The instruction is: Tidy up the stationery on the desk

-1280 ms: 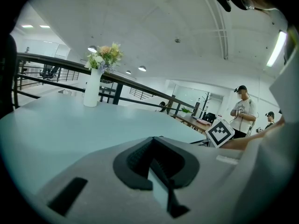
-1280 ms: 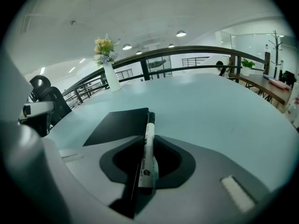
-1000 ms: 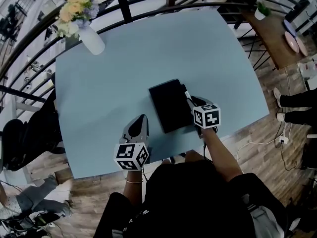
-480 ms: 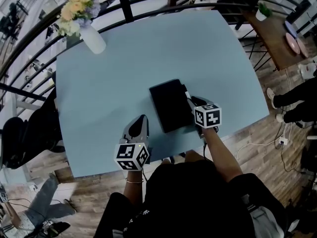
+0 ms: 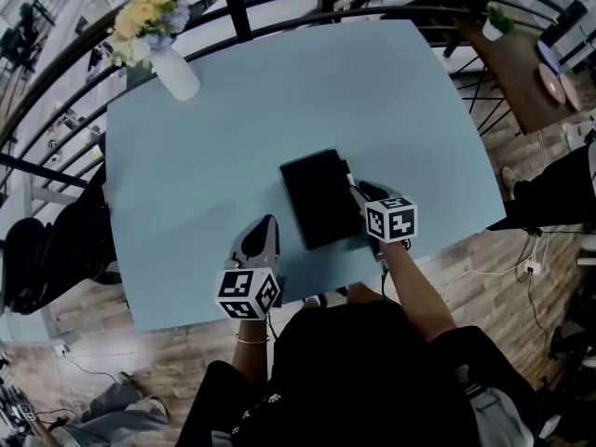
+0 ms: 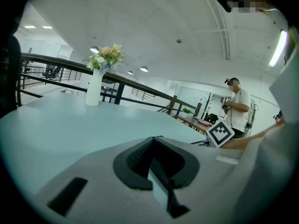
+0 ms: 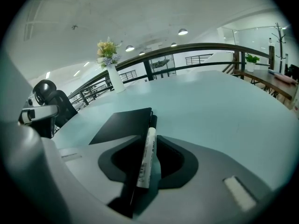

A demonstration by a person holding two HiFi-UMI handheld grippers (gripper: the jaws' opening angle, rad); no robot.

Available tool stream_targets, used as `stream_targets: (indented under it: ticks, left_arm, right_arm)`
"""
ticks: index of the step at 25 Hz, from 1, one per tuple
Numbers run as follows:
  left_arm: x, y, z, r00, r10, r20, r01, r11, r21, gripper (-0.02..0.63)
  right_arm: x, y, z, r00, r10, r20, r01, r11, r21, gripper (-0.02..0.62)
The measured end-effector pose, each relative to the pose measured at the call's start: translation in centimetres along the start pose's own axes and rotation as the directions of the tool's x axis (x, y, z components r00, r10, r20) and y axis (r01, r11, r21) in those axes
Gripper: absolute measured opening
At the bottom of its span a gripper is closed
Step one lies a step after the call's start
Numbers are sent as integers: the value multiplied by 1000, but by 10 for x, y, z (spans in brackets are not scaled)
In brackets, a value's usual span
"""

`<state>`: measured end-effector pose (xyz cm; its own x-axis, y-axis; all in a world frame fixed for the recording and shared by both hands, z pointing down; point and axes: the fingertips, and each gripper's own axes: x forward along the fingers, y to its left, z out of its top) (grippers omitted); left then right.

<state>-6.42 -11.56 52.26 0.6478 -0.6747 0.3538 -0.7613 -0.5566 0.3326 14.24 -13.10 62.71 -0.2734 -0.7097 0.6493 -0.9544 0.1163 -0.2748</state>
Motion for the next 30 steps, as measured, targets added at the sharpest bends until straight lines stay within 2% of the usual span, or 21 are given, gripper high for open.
stream_targets:
  ticks: [3,9,16,24,30]
  left_arm:
    - [0,1,1,1000,8,2,-8,1000,2,-8]
    - [2,-4,9,1000,16,15,-16,1000,14,-8]
    - [5,-9,21,999,22,27,-23,999,43,-8]
    - [6,-27,42,998,21,52,-26,994,108,-8]
    - [3,-43,60,997,15,76,-27,988,150,-8]
  right_arm:
    - [-3,0,8,999,6,38,-6,1000,4,103]
    - [-16,-3,28,992,29,120,-29,1000,4,12]
    - [-36,6,56,973,93,210,-94,996,-7,11]
    - [-76,26,97,927,184,326,-163,983,-90,11]
    - [-101,46,115,899,264,350,-202,958,-204,11]
